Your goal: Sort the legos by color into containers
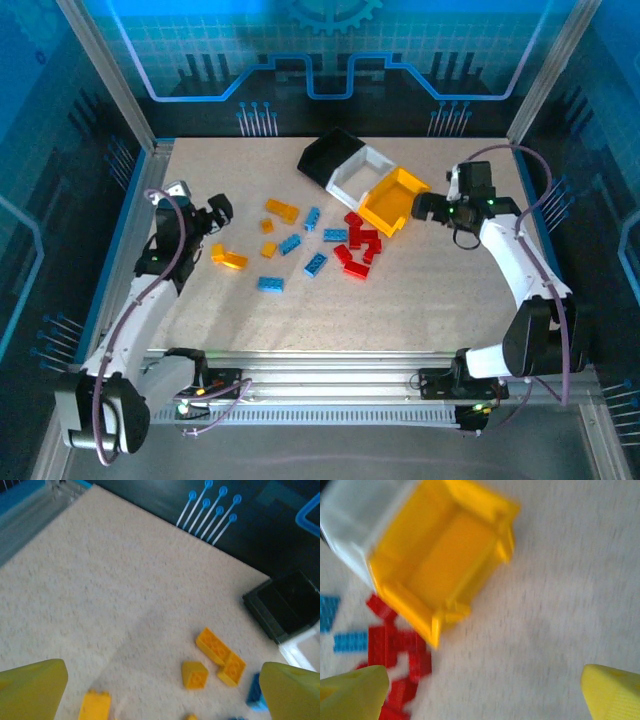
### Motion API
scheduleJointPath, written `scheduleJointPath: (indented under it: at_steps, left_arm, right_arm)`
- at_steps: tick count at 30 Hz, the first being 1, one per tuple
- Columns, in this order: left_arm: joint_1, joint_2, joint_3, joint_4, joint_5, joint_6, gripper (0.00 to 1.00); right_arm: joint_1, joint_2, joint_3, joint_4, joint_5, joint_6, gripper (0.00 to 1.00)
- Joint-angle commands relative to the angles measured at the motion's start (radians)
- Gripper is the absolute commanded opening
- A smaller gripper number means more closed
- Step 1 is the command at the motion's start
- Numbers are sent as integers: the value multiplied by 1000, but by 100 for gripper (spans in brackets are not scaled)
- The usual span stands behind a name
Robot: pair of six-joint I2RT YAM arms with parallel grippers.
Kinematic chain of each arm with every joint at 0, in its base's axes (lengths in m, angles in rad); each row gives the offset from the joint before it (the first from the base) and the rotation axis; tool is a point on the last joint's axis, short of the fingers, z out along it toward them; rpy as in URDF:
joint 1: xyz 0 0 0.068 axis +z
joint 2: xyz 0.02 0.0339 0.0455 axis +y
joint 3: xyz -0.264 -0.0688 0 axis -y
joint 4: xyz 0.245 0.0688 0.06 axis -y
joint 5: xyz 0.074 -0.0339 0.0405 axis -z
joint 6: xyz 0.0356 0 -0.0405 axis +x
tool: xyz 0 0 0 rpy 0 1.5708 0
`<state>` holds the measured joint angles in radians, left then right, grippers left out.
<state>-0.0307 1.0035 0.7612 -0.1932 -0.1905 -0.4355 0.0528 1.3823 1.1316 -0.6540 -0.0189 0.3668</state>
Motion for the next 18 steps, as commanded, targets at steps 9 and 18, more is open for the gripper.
scheduleJointPath:
  at_steps: [9, 18]
  left_arm:
    - [-171, -98, -71, -343, 242, -182, 99]
    - [-268, -55, -73, -338, 265, -212, 99]
  right_arm:
    - [362, -33, -134, -235, -60, 190, 89]
    - [521, 135, -86, -179, -29, 227, 81]
